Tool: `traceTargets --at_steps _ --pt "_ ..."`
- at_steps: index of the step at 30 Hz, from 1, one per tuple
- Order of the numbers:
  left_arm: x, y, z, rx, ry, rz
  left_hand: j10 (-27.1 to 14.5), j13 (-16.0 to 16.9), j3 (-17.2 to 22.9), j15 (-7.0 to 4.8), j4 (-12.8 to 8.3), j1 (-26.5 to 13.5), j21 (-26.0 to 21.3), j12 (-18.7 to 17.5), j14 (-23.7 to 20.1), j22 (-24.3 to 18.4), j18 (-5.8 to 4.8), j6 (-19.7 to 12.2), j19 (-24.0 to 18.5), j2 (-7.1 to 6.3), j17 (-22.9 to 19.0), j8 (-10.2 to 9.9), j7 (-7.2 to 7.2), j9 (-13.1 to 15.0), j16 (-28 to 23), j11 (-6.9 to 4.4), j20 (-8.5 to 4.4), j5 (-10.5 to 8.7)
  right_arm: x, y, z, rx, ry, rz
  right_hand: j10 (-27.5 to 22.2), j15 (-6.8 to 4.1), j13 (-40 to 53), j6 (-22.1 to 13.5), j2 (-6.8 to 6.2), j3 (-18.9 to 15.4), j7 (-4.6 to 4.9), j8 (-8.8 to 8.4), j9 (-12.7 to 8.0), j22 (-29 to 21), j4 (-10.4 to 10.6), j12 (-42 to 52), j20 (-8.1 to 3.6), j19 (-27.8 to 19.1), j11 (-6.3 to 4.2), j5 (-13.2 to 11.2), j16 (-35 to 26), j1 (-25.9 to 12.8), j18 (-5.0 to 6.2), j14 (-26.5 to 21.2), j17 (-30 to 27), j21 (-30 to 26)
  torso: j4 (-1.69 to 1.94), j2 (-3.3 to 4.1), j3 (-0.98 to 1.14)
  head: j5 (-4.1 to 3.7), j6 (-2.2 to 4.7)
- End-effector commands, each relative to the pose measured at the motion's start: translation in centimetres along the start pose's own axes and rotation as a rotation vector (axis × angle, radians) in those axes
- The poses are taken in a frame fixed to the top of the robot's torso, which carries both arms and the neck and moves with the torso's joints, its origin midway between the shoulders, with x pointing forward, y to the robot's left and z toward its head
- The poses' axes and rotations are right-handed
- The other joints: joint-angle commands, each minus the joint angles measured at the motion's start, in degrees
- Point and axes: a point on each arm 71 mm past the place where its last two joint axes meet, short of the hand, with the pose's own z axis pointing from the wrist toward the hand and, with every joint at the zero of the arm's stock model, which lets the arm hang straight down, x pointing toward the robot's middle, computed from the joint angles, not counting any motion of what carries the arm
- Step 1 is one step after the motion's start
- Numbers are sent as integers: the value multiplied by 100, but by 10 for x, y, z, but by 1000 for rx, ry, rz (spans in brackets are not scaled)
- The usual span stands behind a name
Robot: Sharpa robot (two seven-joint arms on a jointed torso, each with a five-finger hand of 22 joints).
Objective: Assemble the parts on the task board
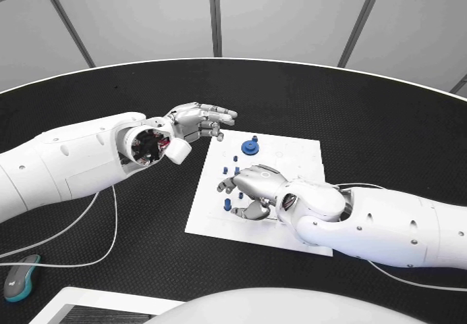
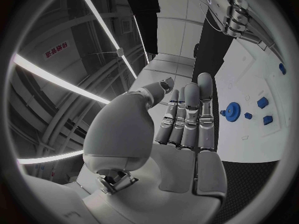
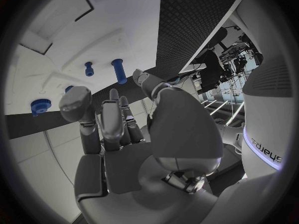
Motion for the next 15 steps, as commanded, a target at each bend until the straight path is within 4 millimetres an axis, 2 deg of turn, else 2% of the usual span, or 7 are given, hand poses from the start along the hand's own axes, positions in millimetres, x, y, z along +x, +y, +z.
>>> traceTargets --at_steps 1,3,6,9,13,14,15 --pt "-1 0 0 0 -3 0 -36 7 6 6 26 -22 -19 -31 -16 -5 40 -23 -5 40 -7 -20 31 7 -22 10 33 -10 -6 -6 -16 8 -42 14 -26 31 -19 81 24 -128 24 23 22 -15 35 96 -15 -9 -22 2 -37 58 111 19 -23 -40 -9 -14 0 -13 -3" --pt "-2 0 0 0 -5 0 -36 7 6 6 26 -22 -19 -31 -16 -5 40 -23 -5 40 -7 -20 31 7 -22 10 33 -10 -10 -10 -25 11 -77 36 38 14 -28 186 56 -205 86 73 41 -30 76 197 -28 10 -45 17 -54 72 111 21 -41 -54 -17 -25 -1 -33 -4" --pt "-3 0 0 0 -8 1 -36 7 6 6 26 -22 -19 -31 -16 -5 40 -23 -5 40 -7 -20 31 7 -22 10 33 -10 -21 -23 -47 47 -148 110 773 -91 75 683 149 -150 275 320 112 40 258 688 -115 90 -184 79 5 -9 85 64 65 62 -29 -49 -9 -118 20" --pt "-4 0 0 0 -10 0 -36 7 6 6 26 -22 -19 -31 -16 -5 40 -23 -5 40 -7 -20 31 7 -22 10 33 -10 -32 -42 -68 136 -188 207 1395 -129 225 1090 150 -107 271 537 171 377 403 1025 -151 242 -238 72 267 -113 -8 178 418 557 -47 -70 -12 -231 68" --pt "-6 1 -1 1 -18 -1 -37 8 5 7 33 -23 -24 -29 -17 -9 40 -23 -4 44 -7 -23 31 8 -22 11 34 -10 -40 -76 -104 324 -198 328 2072 -321 1208 1383 43 -383 26 800 277 724 859 2182 -351 358 -481 88 491 -527 -79 251 690 1027 -91 -130 -25 -418 91" --pt "-7 2 -1 1 -19 -1 -37 8 5 7 33 -23 -24 -29 -17 -9 40 -23 -4 44 -7 -23 31 8 -22 11 34 -10 -40 -81 -110 355 -197 339 2484 -342 2671 1418 45 -473 15 848 313 825 955 3574 -353 389 -520 62 575 -630 -117 280 809 1172 -100 -136 -23 -453 97" --pt "-7 2 -2 0 -20 -2 -37 8 5 7 33 -23 -24 -29 -17 -9 40 -23 -4 44 -7 -23 31 8 -22 11 34 -10 -41 -87 -117 391 -195 350 2926 -434 5499 1414 43 -642 -120 966 435 1053 1071 6159 -375 456 -563 124 838 -631 -186 364 1178 1490 -116 -150 -18 -473 94"
